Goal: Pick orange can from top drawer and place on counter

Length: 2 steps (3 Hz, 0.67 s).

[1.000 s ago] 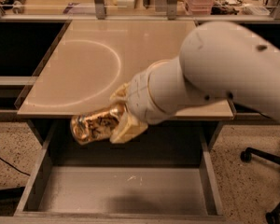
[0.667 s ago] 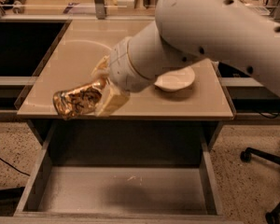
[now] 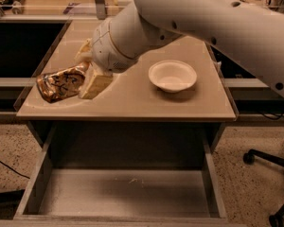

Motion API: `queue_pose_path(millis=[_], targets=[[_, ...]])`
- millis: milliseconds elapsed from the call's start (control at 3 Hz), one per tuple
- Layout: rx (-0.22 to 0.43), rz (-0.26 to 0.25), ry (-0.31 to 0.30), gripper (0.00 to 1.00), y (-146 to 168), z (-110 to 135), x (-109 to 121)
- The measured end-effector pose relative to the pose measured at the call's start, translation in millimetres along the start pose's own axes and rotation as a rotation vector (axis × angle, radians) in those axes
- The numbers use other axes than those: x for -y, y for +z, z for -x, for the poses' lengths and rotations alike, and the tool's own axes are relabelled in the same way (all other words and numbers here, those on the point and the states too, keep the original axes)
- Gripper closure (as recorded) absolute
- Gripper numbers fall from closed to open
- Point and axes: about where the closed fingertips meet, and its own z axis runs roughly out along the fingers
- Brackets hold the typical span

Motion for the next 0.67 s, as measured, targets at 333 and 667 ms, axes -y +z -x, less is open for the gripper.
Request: queue_pose_path(millis=[333,667], targets=[[-0.013,-0.026,0.038,1.0,0,-22,7],[-0.023,-0.048,0.092,1.0,7,-59,22]])
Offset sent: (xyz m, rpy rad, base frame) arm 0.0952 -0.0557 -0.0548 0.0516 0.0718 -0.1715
